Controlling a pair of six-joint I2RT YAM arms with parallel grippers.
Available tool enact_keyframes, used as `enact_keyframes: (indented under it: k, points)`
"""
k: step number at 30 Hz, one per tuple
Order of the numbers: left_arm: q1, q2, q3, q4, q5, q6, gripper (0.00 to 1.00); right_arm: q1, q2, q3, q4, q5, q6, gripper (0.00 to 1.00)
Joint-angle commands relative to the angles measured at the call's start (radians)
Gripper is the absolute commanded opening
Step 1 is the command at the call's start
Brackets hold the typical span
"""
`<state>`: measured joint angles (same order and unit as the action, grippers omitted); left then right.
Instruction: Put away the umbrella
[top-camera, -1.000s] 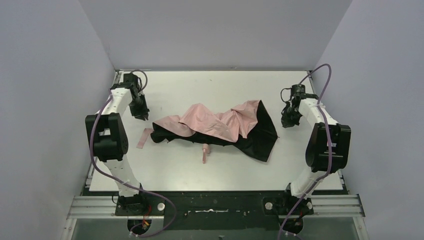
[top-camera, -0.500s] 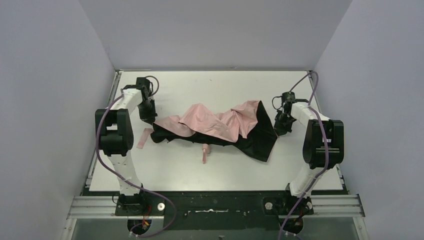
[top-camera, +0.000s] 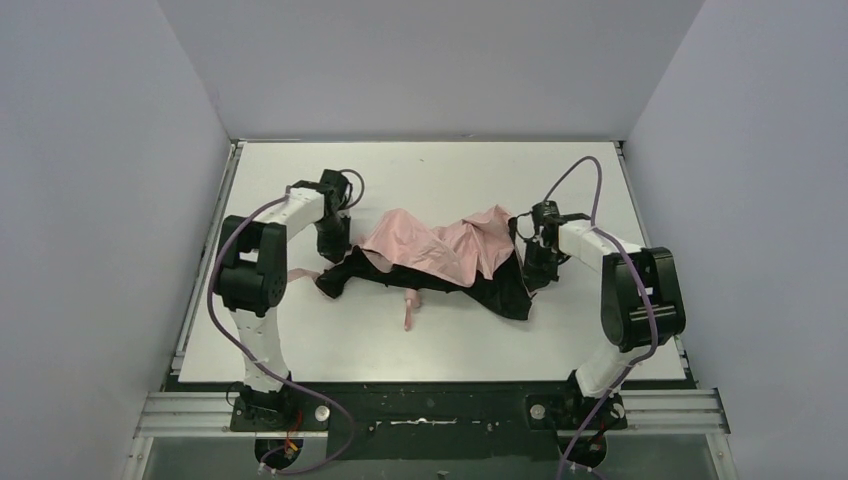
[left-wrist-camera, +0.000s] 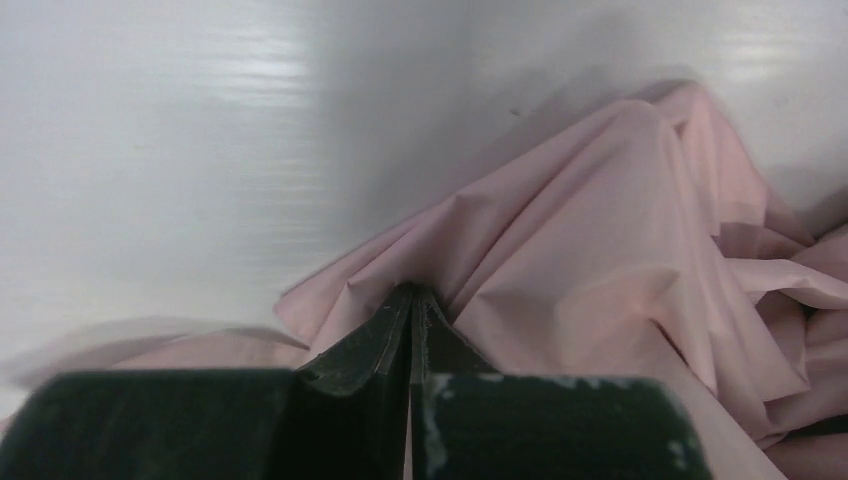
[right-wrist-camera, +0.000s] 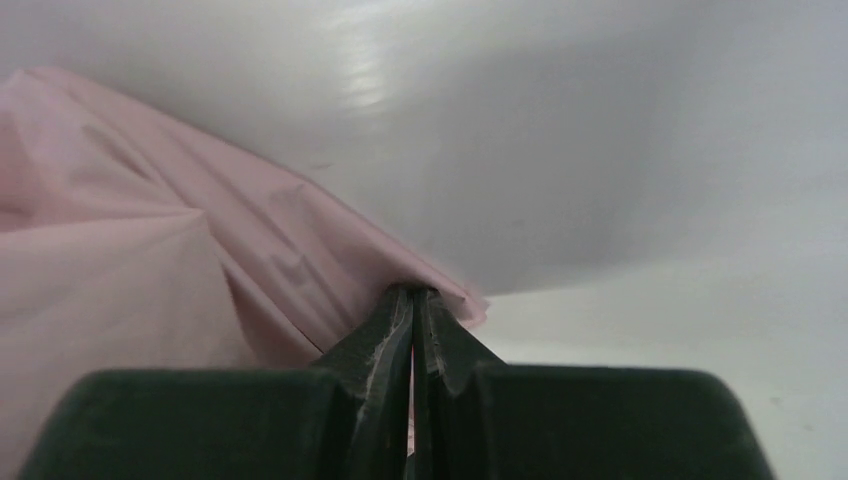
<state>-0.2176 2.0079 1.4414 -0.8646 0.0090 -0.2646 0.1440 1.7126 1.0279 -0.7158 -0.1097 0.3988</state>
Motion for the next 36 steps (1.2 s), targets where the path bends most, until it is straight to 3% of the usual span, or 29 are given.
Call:
enact_keyframes:
  k: [1,16,23,29,36]
  points:
    - [-0.081,-0.059,-0.046,0.079,0.083,-0.047,0.00,0.077,-0.064,-0.032,0.062,-0.081,0.067,0.00]
    - [-0.407,-0.143,-0.156,0.395,0.222,-0.176,0.00,0.403,-0.102,-0.002,0.264,-0.114,0.302,0.00]
    - [-0.517,-0.113,-0.088,0.444,0.256,-0.167,0.00,0.532,-0.122,-0.052,0.458,-0.145,0.434,0.01]
    - [-0.526,-0.092,-0.036,0.409,0.245,-0.126,0.01,0.611,-0.160,-0.100,0.507,-0.126,0.488,0.05]
    - [-0.424,-0.075,0.126,0.250,0.206,0.008,0.11,0.632,-0.415,-0.216,0.329,0.095,0.456,0.21]
